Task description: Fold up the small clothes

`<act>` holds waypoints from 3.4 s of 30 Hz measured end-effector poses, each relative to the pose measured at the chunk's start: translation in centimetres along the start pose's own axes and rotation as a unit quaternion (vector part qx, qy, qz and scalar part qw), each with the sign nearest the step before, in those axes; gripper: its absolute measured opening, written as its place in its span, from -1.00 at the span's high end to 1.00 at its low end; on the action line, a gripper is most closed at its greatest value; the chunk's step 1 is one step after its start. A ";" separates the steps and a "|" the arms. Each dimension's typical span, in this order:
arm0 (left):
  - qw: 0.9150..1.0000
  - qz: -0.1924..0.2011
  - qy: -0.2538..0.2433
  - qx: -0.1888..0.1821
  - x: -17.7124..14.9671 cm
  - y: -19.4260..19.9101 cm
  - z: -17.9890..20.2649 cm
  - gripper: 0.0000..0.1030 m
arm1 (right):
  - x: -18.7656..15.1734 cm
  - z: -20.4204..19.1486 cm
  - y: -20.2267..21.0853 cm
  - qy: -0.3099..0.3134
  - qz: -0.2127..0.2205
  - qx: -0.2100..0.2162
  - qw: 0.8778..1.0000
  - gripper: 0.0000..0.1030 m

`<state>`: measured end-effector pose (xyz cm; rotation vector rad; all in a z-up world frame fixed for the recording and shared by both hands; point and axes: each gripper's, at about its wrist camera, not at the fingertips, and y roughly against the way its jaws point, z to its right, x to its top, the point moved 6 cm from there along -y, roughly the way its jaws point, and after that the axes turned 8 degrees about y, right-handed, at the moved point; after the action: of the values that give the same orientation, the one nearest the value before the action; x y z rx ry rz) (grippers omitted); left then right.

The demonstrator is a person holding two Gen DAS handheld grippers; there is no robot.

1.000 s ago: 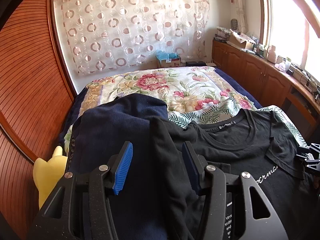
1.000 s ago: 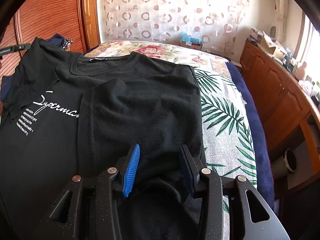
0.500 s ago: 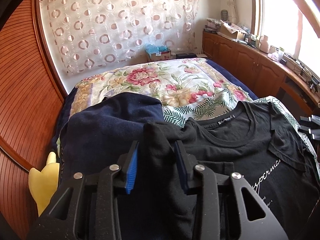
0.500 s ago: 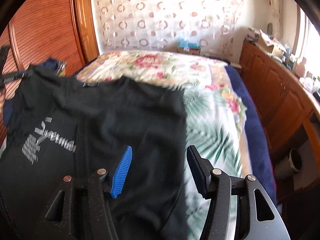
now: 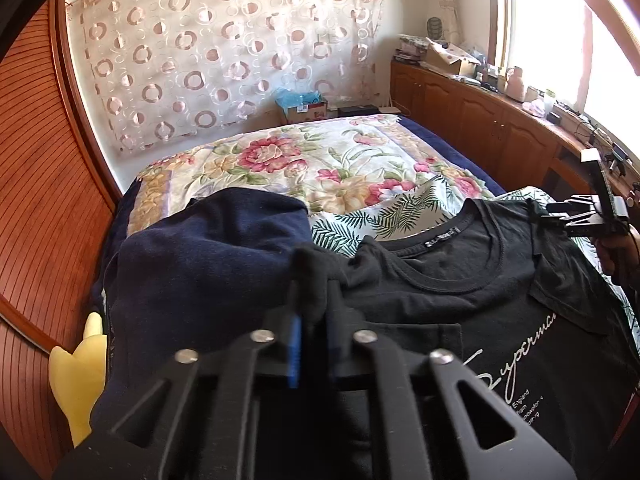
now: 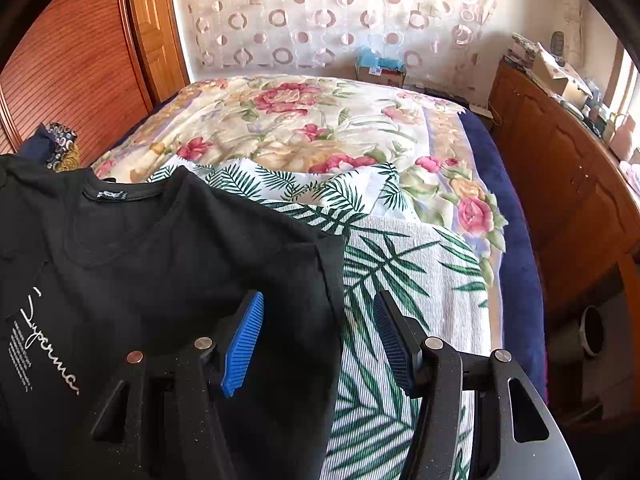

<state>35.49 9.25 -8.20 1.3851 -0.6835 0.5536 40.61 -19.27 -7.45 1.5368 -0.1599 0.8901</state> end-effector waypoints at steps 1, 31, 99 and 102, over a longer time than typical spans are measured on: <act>1.000 0.002 -0.002 -0.003 0.0 0.2 0.3 0.88 | 0.0 -0.2 -0.4 0.004 -0.007 0.003 1.000 -0.15; 0.994 0.108 0.008 -0.034 -9.4 16.0 5.7 0.90 | -9.5 -4.0 16.8 0.006 0.167 0.031 0.985 0.90; 0.998 0.027 0.049 0.015 -17.8 11.9 1.5 -0.51 | -21.7 -4.4 17.5 -0.013 0.044 -0.009 0.999 0.15; 0.998 -0.003 0.054 0.022 -18.5 10.2 1.1 -0.51 | -21.3 -3.6 16.2 -0.023 0.029 -0.026 0.999 0.14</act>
<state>15.22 10.08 -14.42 1.3879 -0.5833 0.6379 15.02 -27.69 -7.98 1.5114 -0.2608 0.8905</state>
